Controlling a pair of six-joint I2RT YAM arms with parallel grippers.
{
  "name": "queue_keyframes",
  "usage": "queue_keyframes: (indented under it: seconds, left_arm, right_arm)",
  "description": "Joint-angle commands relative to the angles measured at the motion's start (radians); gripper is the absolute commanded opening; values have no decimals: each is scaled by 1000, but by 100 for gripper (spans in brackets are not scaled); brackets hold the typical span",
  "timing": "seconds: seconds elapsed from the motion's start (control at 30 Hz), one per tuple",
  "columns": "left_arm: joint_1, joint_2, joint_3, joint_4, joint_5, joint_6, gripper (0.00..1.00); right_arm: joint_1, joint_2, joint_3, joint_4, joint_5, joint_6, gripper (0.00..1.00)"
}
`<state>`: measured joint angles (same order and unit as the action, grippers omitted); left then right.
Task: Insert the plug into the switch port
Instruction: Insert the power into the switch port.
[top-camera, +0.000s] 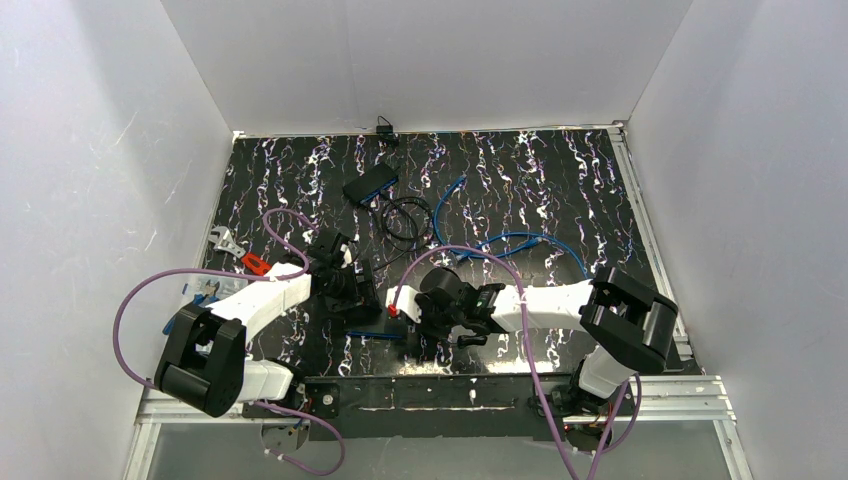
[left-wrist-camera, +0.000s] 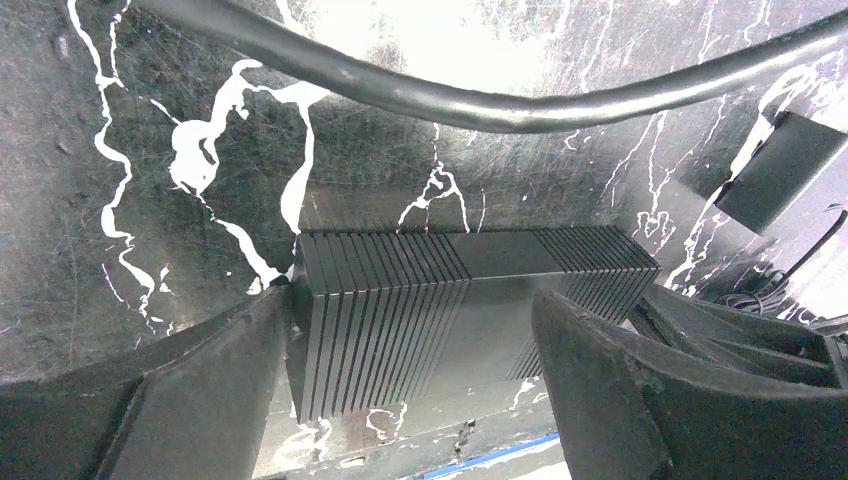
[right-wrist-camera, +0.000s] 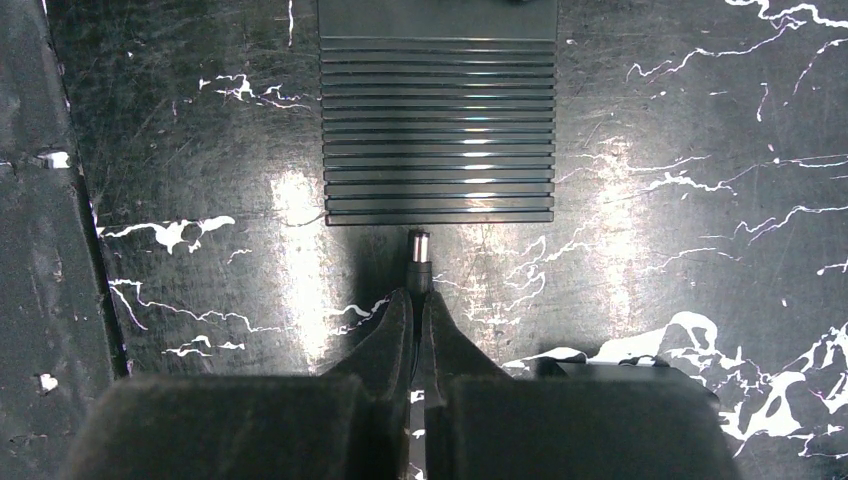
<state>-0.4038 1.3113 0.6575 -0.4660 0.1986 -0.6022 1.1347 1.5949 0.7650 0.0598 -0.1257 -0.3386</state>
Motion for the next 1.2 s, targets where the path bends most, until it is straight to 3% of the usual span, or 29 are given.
queue_keyframes:
  seconds: [0.0, 1.17]
  left_arm:
    - [-10, 4, -24, -57, 16, 1, 89]
    - [-10, 15, -28, -51, 25, 8, 90]
  right_arm:
    - [5, -45, 22, 13, 3, 13, 1]
    - [5, 7, 59, 47, -33, 27, 1]
